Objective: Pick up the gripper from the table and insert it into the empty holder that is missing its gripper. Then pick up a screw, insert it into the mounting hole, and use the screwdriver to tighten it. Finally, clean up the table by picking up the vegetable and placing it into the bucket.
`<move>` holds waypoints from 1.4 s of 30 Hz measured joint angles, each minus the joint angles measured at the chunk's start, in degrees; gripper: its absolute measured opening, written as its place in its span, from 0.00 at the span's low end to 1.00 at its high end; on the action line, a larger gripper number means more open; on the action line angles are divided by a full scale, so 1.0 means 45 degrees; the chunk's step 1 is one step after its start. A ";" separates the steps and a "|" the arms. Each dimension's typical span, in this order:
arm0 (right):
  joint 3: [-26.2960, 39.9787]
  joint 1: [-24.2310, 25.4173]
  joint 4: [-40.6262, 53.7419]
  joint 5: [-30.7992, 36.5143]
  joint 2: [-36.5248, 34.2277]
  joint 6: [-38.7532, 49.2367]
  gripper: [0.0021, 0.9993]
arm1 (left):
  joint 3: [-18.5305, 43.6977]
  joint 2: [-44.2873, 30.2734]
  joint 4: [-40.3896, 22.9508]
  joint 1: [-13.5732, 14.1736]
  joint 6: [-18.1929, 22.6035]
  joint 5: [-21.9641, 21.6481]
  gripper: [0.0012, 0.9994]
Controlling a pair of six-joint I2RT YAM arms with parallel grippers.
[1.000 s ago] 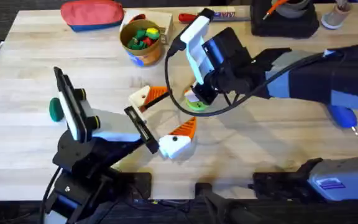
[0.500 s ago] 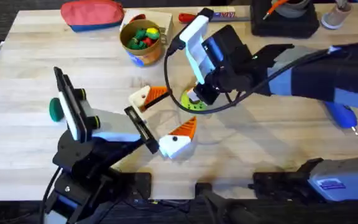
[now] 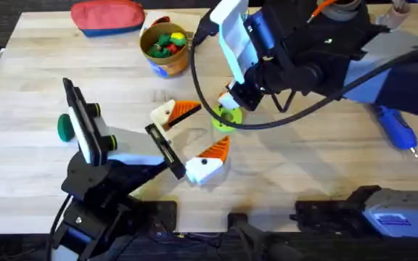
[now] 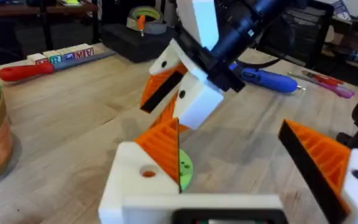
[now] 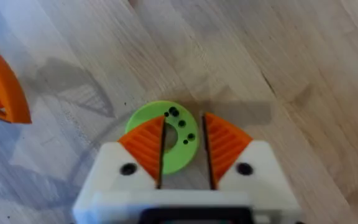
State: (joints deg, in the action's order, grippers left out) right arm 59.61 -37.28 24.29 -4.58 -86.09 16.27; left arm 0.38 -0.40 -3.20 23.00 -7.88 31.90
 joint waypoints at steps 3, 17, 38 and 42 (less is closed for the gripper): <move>0.0000 0.0000 0.0040 0.0015 -0.0116 0.0058 0.65 | 0.0000 0.0000 0.0005 0.0000 0.0000 0.0000 0.99; 0.2346 -0.0001 0.2576 0.0015 -0.2486 -0.0205 0.49 | 0.0000 0.0000 0.0005 0.0000 0.0005 0.0000 0.99; 0.3031 -0.0287 0.3035 0.0019 -0.3876 -0.0573 0.32 | 0.0000 0.0000 0.0000 0.0000 0.0029 0.0000 0.99; 0.3031 -0.0287 0.2876 0.0016 -0.4118 -0.0578 0.29 | 0.0000 0.0000 0.0004 0.0000 0.0034 0.0000 0.99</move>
State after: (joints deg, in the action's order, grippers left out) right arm 73.25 -38.57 37.23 -4.51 -104.62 13.67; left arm 0.38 -0.40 -3.19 23.00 -7.73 31.90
